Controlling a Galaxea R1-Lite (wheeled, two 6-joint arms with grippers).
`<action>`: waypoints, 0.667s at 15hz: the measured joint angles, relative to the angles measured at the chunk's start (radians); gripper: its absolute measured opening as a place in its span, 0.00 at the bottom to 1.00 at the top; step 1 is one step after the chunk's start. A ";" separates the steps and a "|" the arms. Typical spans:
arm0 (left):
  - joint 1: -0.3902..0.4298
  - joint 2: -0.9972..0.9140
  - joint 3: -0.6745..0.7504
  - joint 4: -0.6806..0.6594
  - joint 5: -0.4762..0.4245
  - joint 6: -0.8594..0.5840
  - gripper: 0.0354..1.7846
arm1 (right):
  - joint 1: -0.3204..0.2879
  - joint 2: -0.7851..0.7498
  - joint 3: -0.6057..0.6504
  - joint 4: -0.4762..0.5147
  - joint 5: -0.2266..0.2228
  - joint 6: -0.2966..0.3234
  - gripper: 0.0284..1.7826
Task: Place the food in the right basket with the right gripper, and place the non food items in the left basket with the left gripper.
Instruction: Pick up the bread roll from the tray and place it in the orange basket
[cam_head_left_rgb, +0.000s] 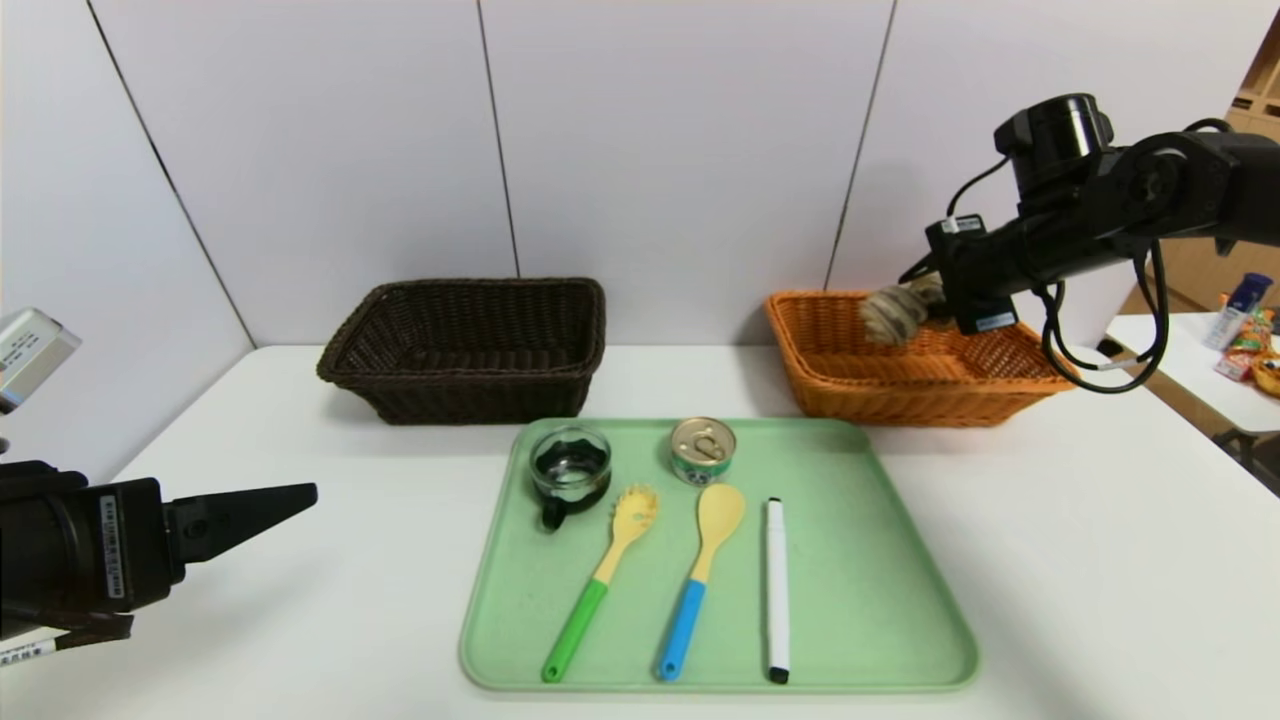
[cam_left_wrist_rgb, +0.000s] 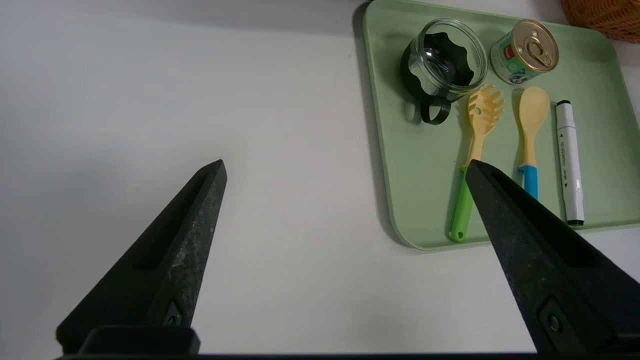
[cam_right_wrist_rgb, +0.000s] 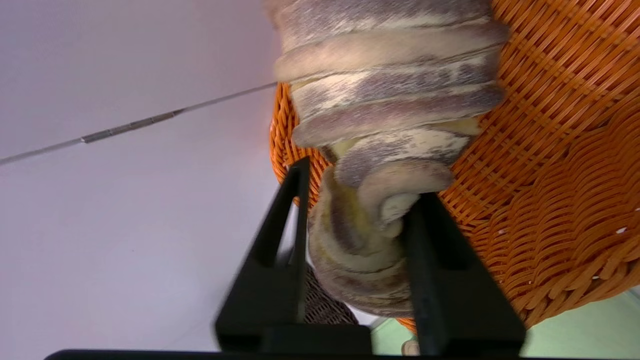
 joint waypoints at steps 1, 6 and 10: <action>0.000 0.000 0.001 0.000 0.000 0.000 0.94 | -0.003 0.003 0.000 -0.001 0.001 -0.001 0.43; 0.000 0.000 0.006 0.000 0.000 0.000 0.94 | -0.009 0.003 -0.002 -0.009 0.004 0.001 0.68; 0.000 -0.005 0.007 0.001 0.000 0.000 0.94 | -0.010 -0.004 -0.005 -0.034 0.000 0.007 0.79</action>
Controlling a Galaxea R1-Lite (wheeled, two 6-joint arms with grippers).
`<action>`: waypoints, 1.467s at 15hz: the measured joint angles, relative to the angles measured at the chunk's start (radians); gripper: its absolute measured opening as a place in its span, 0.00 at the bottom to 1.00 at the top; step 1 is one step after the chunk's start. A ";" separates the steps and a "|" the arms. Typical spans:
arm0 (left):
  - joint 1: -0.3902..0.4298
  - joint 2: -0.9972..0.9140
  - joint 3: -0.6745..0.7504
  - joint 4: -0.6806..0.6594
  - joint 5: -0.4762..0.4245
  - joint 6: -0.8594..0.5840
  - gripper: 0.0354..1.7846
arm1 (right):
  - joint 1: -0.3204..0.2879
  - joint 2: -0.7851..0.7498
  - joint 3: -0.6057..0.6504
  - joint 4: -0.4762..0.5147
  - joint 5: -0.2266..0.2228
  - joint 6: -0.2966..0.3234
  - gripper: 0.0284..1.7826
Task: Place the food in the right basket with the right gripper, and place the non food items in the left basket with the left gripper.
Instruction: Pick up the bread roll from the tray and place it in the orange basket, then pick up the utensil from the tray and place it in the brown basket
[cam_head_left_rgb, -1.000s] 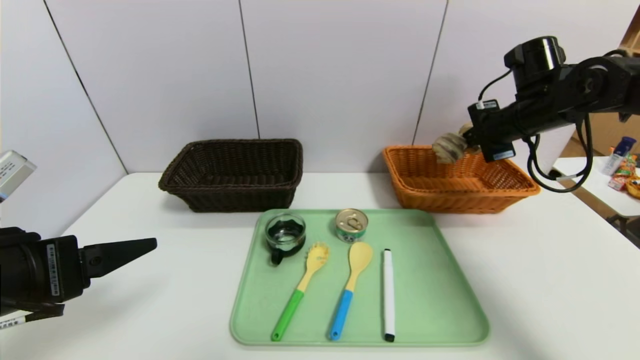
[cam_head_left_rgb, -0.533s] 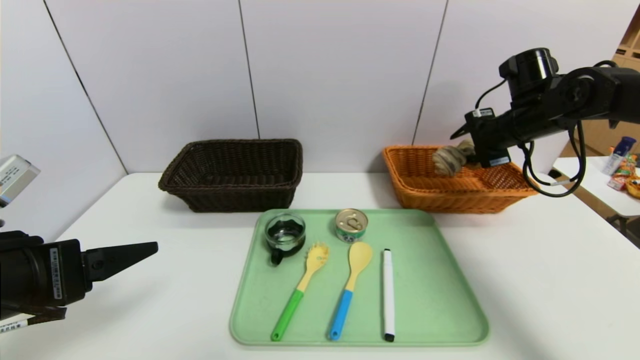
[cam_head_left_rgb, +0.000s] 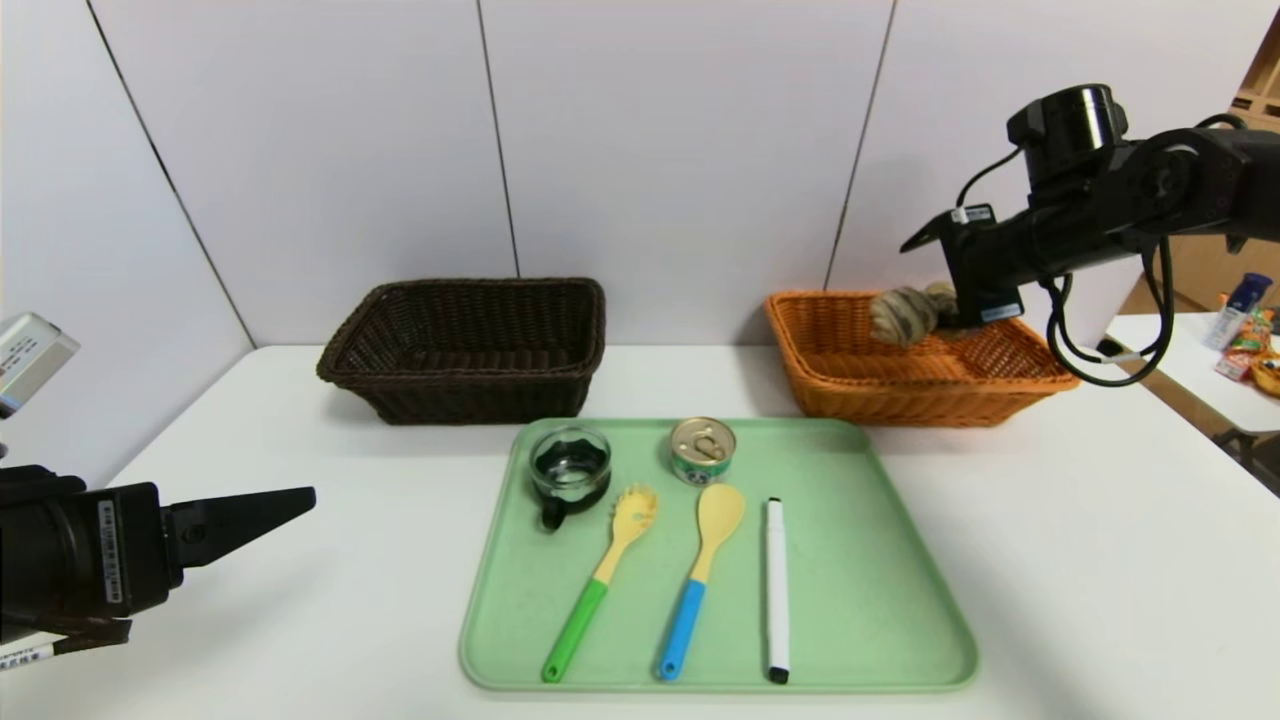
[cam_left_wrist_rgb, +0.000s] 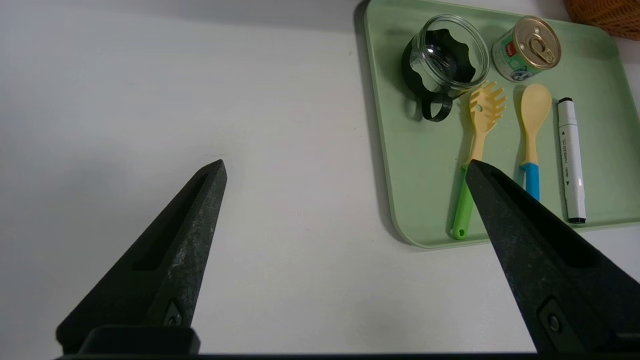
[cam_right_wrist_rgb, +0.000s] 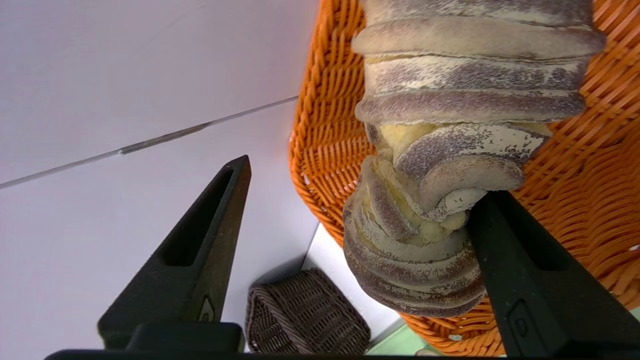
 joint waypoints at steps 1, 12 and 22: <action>0.000 -0.003 0.000 0.000 -0.001 0.000 0.94 | 0.001 -0.002 0.000 -0.004 -0.003 0.001 0.81; 0.000 -0.052 0.034 0.004 -0.002 0.000 0.94 | 0.010 0.010 0.001 -0.002 -0.009 0.035 0.92; 0.000 -0.047 0.019 0.007 0.003 -0.003 0.94 | 0.016 -0.075 0.000 -0.018 0.093 0.030 0.95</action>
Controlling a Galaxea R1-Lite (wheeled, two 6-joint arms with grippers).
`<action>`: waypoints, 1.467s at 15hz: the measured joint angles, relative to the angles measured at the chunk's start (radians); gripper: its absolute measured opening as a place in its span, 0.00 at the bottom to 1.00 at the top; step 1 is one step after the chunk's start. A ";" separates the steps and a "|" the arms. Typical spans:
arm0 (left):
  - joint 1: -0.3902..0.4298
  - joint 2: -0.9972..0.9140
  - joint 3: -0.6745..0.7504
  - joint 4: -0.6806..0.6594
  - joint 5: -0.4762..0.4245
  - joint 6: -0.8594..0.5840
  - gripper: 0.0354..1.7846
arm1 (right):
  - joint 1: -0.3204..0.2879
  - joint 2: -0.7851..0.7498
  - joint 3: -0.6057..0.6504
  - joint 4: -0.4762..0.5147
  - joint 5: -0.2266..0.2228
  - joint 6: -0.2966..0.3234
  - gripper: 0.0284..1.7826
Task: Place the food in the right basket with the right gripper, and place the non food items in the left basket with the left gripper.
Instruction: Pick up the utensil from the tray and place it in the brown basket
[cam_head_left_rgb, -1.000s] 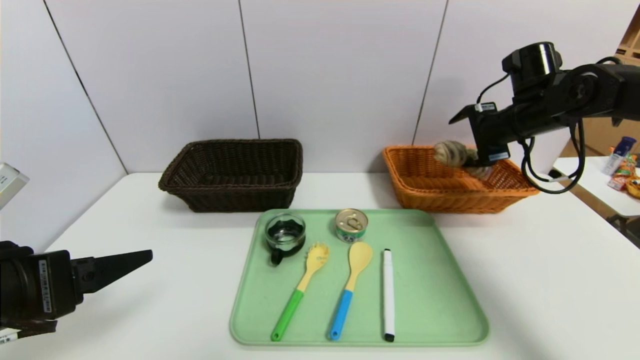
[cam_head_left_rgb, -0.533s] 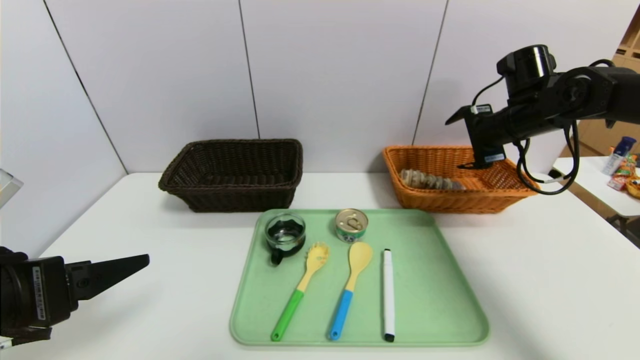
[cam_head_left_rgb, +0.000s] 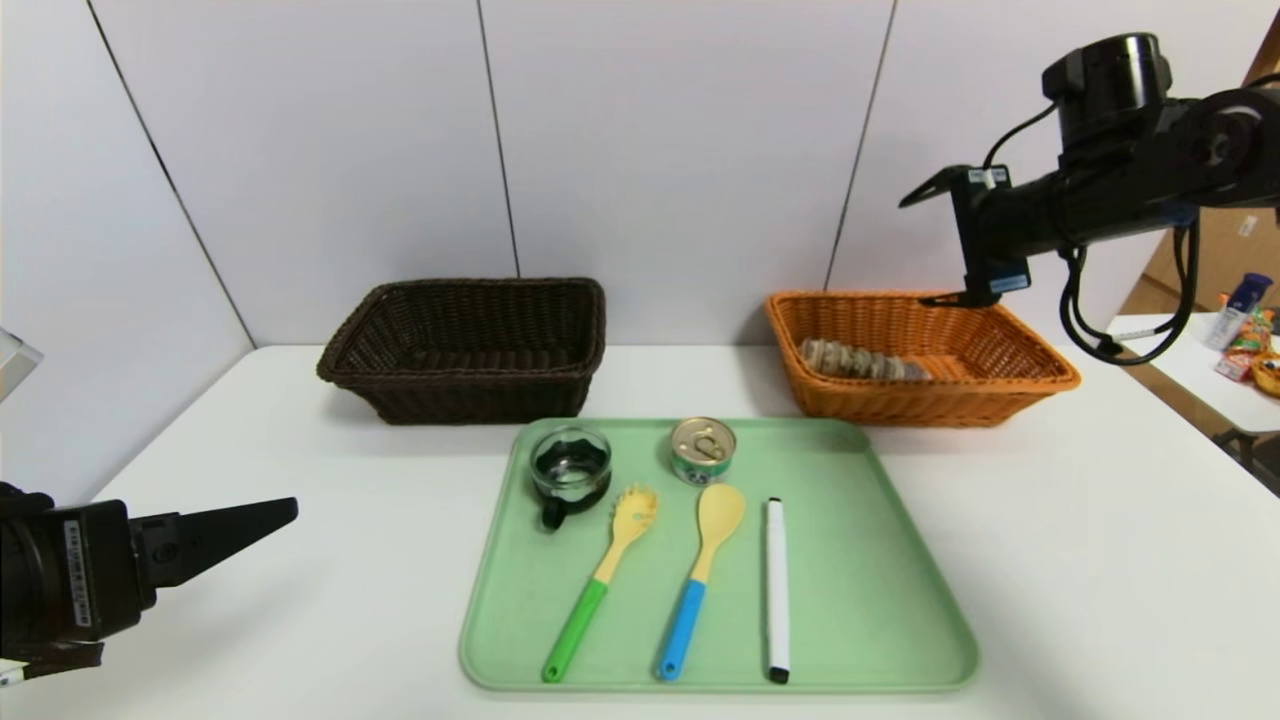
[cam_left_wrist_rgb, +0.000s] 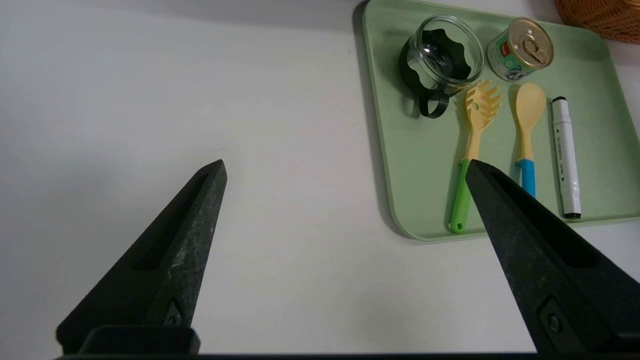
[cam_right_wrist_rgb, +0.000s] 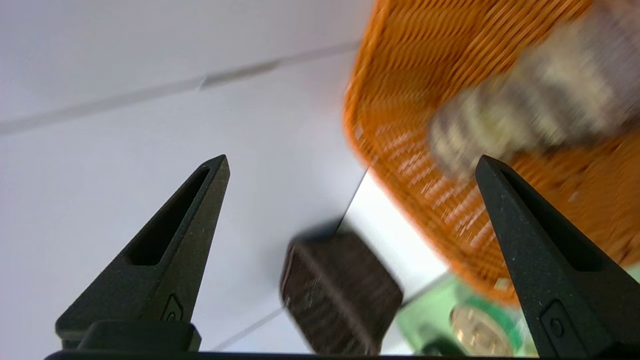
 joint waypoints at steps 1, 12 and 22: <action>0.000 0.003 -0.005 -0.002 0.000 0.000 0.94 | 0.009 -0.031 0.000 0.009 0.040 -0.011 0.95; -0.077 0.056 -0.160 -0.008 -0.004 -0.096 0.94 | 0.230 -0.313 0.007 0.434 0.032 -0.592 0.95; -0.340 0.219 -0.307 0.023 0.022 -0.010 0.94 | 0.256 -0.435 0.059 0.880 -0.135 -1.043 0.95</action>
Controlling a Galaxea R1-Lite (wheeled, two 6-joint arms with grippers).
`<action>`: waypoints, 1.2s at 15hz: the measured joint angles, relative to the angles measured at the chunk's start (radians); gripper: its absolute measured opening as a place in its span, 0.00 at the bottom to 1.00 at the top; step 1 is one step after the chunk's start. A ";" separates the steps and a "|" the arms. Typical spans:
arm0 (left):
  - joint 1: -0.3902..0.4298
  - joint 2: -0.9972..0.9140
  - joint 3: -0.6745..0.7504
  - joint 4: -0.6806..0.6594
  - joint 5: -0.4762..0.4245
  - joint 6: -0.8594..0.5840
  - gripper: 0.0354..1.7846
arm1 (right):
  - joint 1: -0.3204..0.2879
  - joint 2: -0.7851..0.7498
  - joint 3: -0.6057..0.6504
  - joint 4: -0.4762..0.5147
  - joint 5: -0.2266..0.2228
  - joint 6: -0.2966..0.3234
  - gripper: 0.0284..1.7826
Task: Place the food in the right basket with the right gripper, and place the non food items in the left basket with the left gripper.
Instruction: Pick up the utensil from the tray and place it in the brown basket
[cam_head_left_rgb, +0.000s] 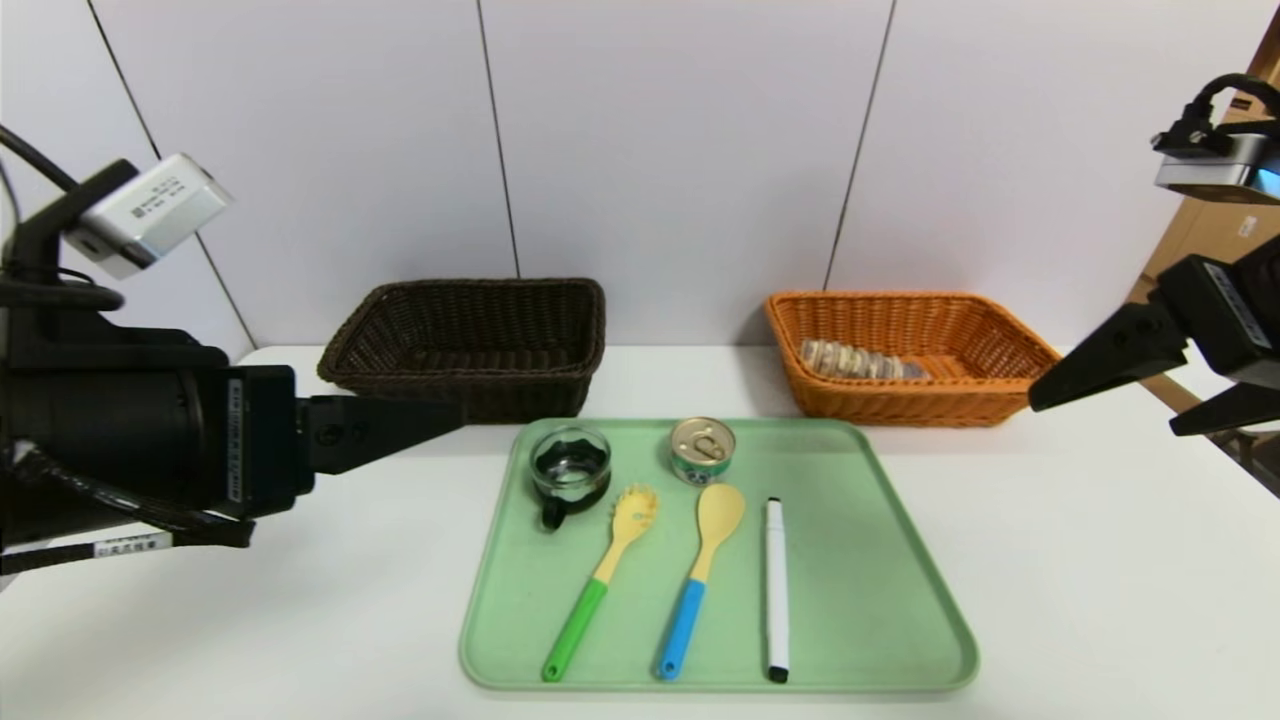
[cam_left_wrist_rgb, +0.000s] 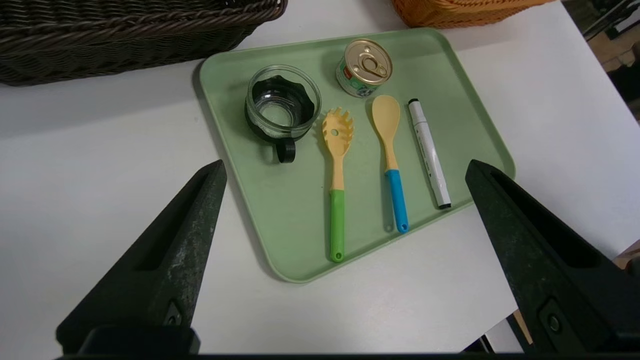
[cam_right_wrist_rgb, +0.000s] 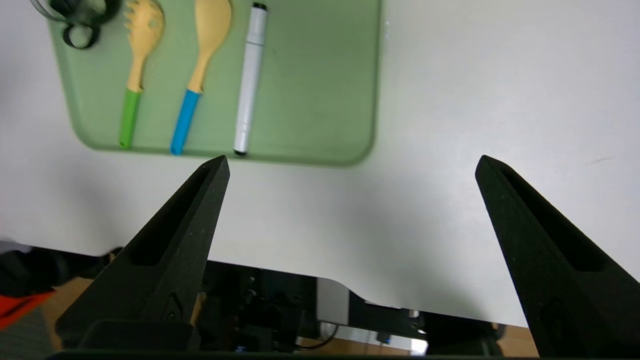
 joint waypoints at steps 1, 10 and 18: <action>-0.024 0.025 -0.011 0.008 0.004 0.004 0.94 | 0.000 -0.025 0.033 0.002 -0.007 -0.027 0.95; -0.189 0.369 -0.425 0.559 0.039 0.009 0.94 | 0.021 -0.252 0.450 -0.257 -0.123 -0.050 0.95; -0.246 0.644 -0.671 0.789 0.139 0.008 0.94 | 0.021 -0.330 0.558 -0.311 -0.128 -0.050 0.95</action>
